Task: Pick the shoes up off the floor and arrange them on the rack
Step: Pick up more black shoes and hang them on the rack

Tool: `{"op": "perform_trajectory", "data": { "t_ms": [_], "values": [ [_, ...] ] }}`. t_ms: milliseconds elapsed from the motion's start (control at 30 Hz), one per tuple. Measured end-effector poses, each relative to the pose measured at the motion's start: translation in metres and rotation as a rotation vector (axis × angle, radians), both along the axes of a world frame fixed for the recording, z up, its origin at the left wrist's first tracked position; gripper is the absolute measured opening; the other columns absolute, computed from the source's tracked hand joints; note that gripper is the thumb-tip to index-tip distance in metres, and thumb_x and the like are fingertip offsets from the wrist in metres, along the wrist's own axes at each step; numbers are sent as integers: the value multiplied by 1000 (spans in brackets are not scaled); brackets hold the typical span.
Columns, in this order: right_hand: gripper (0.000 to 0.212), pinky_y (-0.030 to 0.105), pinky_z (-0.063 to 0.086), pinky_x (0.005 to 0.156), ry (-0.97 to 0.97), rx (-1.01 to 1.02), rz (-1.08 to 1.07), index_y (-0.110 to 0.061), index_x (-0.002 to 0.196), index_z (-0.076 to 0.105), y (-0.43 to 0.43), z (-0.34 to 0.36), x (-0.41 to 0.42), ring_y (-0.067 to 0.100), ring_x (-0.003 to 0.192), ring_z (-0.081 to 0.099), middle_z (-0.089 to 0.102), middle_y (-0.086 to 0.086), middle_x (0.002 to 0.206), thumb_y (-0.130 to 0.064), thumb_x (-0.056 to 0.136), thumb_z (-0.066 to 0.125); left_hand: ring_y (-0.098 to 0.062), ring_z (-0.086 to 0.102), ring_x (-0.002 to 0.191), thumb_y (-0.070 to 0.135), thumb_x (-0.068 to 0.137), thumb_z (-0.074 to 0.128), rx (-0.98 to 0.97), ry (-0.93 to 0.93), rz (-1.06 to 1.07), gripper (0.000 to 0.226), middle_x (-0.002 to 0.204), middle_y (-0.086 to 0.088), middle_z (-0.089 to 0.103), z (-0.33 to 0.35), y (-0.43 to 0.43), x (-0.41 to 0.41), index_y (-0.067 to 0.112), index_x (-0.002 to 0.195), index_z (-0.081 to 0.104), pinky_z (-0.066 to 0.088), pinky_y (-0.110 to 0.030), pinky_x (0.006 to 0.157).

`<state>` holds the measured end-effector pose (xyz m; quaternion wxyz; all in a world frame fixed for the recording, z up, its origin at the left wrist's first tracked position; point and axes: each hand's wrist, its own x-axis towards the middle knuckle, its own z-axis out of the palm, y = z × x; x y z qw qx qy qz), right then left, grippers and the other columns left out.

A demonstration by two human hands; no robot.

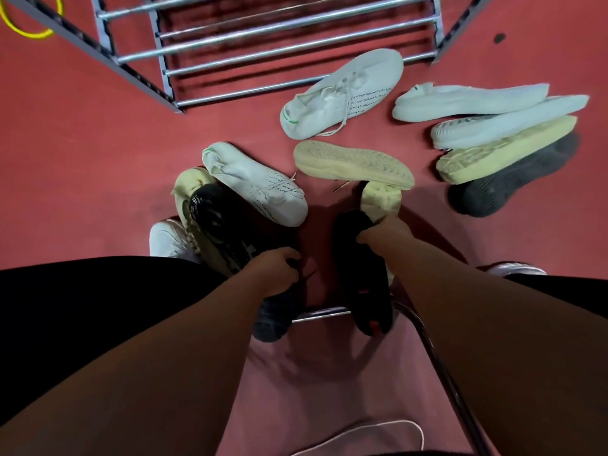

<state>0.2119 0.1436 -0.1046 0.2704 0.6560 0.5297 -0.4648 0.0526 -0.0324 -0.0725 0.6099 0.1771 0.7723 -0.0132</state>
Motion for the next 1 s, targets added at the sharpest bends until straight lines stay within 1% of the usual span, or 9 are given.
{"op": "perform_trajectory", "data": {
  "t_ms": [67,133,267,433,567,667,767,833,1000],
  "values": [
    [51,36,61,77,-13,11,35,-7,114,70,0,1,5,31,90,72,71,17,109,-29,69,81,-29,56,122,27,86,67,-24,-14,-179,67,144,-17,48,0,2,9,45,147,46,47,-27,99],
    [37,39,62,80,-5,32,38,-8,106,71,1,3,9,31,89,72,73,16,102,-23,73,78,-35,44,135,28,92,60,-82,-36,-304,71,153,-22,34,-1,5,16,46,155,33,41,-32,110],
    [16,39,57,76,47,47,31,-11,93,69,1,4,11,30,84,69,70,13,91,-15,80,78,-40,41,136,31,95,55,-198,-48,-504,72,159,-19,25,-6,5,20,46,158,23,43,-41,112],
    [19,45,61,81,138,54,24,-21,86,65,-8,-2,8,29,88,71,70,6,89,-24,77,81,-32,48,136,20,98,49,-232,-92,-588,74,158,-11,40,-11,5,19,35,163,17,45,-35,108],
    [52,43,59,88,164,-8,-28,-17,123,60,-10,-3,3,27,96,67,63,8,110,-23,77,83,-35,55,127,19,91,51,-244,-30,-619,70,147,-13,50,-21,-2,24,31,156,29,50,-48,103],
    [45,33,54,78,183,-28,14,-15,121,59,-10,-5,1,17,81,62,61,2,96,-18,82,81,-33,62,115,22,90,53,-262,-1,-690,45,132,-11,62,-23,-6,24,17,135,57,55,-49,96],
    [48,36,57,81,178,-2,112,-12,124,62,-11,-7,-1,22,92,66,65,5,105,-21,81,81,-33,65,107,22,88,55,-324,-28,-732,38,124,-12,66,-30,-13,22,12,124,66,57,-48,94],
    [44,38,58,84,174,6,145,-13,121,64,-12,-7,-3,24,95,66,66,7,109,-21,81,81,-33,63,110,18,89,55,-278,-40,-710,44,128,-12,63,-28,-10,22,13,133,59,56,-46,95],
    [39,31,52,71,178,29,219,-14,112,63,-11,-9,-5,20,85,64,67,5,102,-23,79,82,-34,54,126,24,93,55,-188,-95,-802,81,150,-11,48,-30,-16,34,36,161,13,51,-40,97]
  ]
}}
